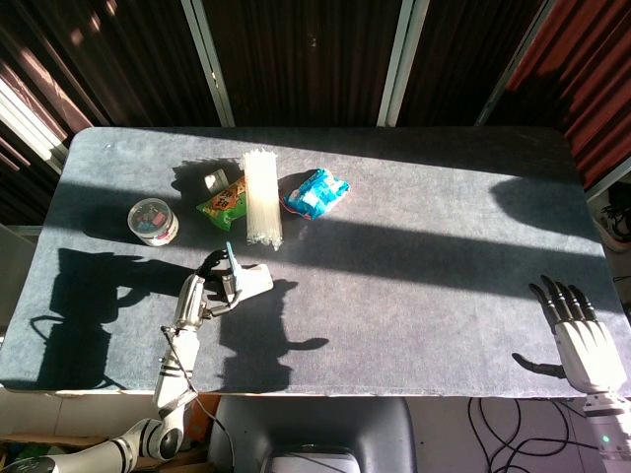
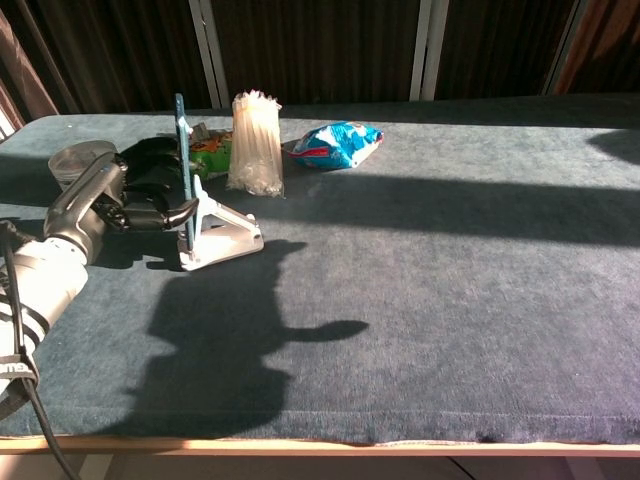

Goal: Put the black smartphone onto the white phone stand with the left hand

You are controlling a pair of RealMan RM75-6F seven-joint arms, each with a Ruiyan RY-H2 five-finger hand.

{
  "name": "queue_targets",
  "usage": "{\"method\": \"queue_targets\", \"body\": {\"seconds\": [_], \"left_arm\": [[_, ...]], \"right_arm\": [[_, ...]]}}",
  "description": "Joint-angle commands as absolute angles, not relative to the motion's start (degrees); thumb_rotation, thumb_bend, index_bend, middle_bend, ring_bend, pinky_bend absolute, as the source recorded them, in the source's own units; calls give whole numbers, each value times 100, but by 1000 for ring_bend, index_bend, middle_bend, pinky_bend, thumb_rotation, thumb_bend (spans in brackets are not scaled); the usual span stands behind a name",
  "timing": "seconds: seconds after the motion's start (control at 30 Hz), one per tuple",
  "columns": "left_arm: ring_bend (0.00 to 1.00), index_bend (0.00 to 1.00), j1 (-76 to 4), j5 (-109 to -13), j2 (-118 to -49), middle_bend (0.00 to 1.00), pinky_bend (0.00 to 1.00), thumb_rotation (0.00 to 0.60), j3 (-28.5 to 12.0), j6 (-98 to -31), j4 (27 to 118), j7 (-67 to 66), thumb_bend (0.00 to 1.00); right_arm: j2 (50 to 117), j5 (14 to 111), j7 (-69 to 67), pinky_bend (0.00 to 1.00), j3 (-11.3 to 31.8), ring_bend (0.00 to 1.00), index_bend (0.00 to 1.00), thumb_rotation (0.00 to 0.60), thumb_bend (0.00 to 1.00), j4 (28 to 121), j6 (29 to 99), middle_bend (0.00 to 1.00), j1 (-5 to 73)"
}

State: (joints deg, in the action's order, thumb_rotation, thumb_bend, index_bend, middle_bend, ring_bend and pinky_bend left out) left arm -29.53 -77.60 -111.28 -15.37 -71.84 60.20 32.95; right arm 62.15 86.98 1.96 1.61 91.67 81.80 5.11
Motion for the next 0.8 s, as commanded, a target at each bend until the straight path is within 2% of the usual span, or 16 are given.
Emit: {"method": "queue_targets", "body": {"seconds": [0.03, 0.8], "left_arm": [[681, 855, -3000, -7733, -11220, 1000, 203, 600, -1541, -7111, 5869, 3353, 479], [676, 855, -3037, -7540, -11567, 1000, 204, 600, -1734, -7025, 5405, 4073, 501]], "right_arm": [[6208, 8694, 175, 0, 164, 0, 0, 600, 179, 9162, 8186, 0, 506], [6189, 8677, 131, 0, 170, 0, 0, 600, 179, 9153, 8212, 0, 486]]}}
